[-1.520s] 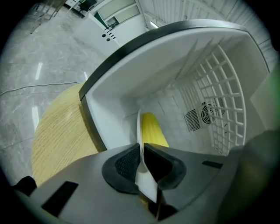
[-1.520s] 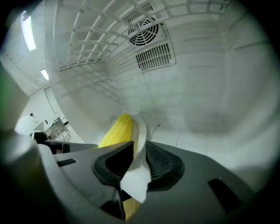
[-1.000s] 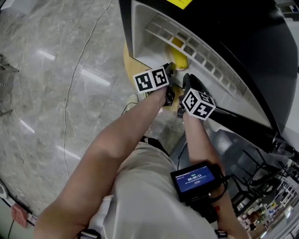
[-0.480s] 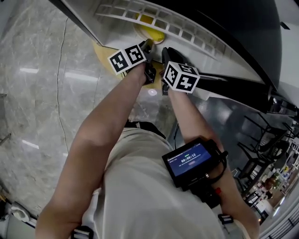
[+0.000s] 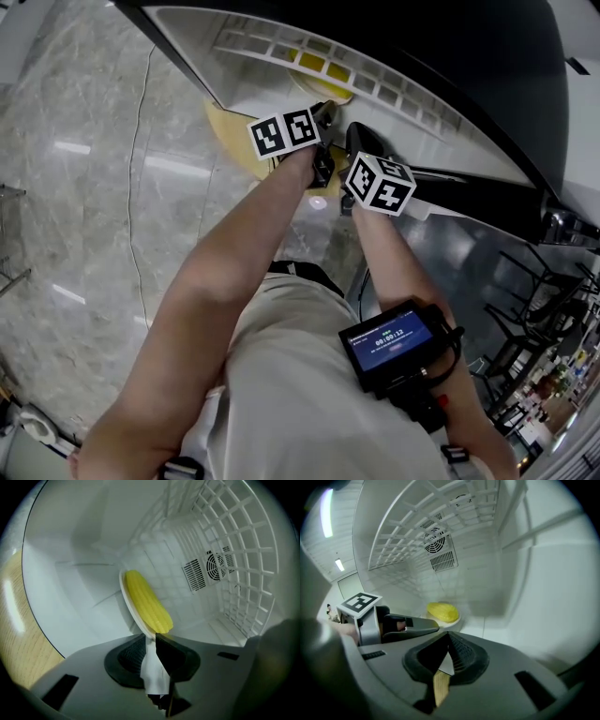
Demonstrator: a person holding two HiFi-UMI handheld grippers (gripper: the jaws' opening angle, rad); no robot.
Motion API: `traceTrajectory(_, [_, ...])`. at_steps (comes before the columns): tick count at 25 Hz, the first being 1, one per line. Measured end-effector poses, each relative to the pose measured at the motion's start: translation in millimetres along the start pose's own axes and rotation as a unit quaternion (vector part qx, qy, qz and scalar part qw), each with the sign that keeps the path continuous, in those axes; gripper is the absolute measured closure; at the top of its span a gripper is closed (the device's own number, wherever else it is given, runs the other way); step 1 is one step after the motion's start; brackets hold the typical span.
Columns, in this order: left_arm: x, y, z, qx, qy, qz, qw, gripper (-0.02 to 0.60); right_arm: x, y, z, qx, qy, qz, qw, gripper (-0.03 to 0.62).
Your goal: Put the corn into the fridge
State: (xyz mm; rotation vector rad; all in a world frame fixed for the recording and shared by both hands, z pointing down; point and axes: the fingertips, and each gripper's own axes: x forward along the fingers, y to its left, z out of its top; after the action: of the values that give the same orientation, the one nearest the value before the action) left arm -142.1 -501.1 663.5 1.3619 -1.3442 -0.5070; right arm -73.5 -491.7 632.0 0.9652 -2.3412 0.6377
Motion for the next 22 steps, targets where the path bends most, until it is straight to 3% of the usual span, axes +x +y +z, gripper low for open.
traceTrajectory(13, [-8.2,3.5,-4.1,0.000,0.001,0.001,1.0000,0.535,-5.0,2.1,-8.8,0.019,0.005,0.010,1.000,0.585])
traceTrajectory(22, [-30.3,2.2,3.4,0.030,-0.013,0.013,0.9994,0.537,-10.6,9.2,-4.7,0.027,-0.003,0.017,0.999,0.585])
